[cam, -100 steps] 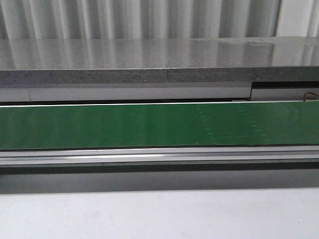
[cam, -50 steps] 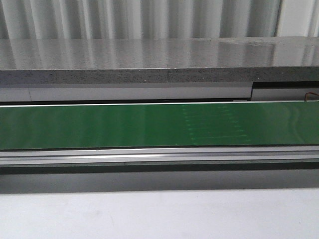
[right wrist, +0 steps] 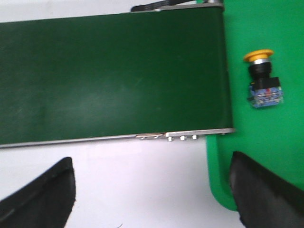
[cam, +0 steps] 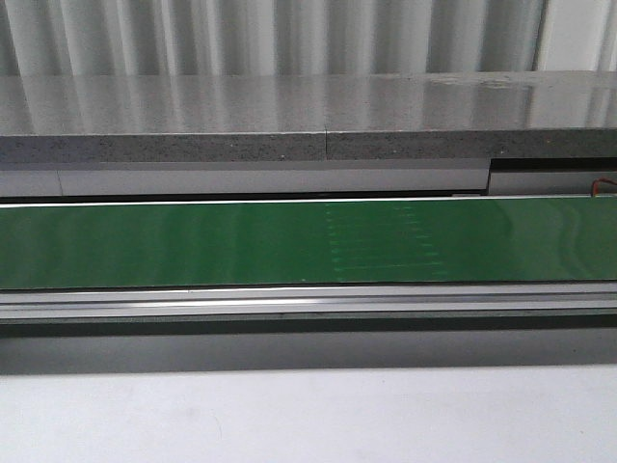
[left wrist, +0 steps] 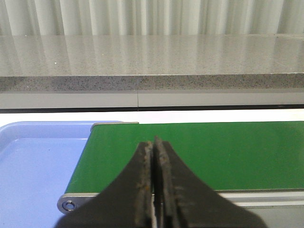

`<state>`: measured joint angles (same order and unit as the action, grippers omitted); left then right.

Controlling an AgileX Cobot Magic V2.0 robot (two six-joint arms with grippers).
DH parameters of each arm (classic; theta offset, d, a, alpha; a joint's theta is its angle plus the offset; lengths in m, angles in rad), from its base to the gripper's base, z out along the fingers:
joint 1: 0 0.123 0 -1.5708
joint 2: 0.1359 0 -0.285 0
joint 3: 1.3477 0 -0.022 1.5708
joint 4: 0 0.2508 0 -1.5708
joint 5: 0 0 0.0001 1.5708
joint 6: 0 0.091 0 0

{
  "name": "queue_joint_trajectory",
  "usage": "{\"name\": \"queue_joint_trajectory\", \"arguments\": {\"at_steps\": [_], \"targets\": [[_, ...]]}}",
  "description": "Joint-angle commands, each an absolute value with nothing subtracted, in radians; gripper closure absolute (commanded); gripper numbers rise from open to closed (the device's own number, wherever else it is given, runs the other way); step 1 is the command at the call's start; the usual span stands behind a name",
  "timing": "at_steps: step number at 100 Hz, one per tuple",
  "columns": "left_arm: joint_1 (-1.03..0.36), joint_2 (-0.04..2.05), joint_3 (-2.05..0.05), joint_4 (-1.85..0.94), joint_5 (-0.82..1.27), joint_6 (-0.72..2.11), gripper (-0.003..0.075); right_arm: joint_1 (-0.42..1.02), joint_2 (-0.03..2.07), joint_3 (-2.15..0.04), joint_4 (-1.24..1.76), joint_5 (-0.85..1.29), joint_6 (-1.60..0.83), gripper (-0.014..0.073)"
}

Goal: Move button from right to left
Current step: 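Lower the right gripper and grasp the yellow-capped button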

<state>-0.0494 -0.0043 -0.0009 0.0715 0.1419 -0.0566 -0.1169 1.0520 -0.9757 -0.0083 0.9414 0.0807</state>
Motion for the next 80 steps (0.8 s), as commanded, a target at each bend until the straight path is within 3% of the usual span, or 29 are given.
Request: {"name": "queue_joint_trajectory", "arguments": {"at_steps": [1, 23, 52, 80], "targets": [[-0.048, -0.04, 0.023, 0.068, 0.06, -0.067, 0.074, -0.189, 1.099, -1.047, -0.023, 0.902, 0.054, -0.0052], [-0.048, -0.04, 0.023, 0.068, 0.06, -0.067, 0.074, -0.336, 1.302, -1.148, -0.022, 0.846, -0.024, -0.0052], [-0.048, -0.04, 0.023, 0.068, 0.06, -0.067, 0.074, -0.418, 1.626, -1.326, -0.006, 0.873, -0.163, -0.0052], [-0.048, -0.04, 0.023, 0.068, 0.06, -0.067, 0.074, -0.496, 1.743, -1.395, 0.0, 0.879, -0.239, -0.0052]]}}
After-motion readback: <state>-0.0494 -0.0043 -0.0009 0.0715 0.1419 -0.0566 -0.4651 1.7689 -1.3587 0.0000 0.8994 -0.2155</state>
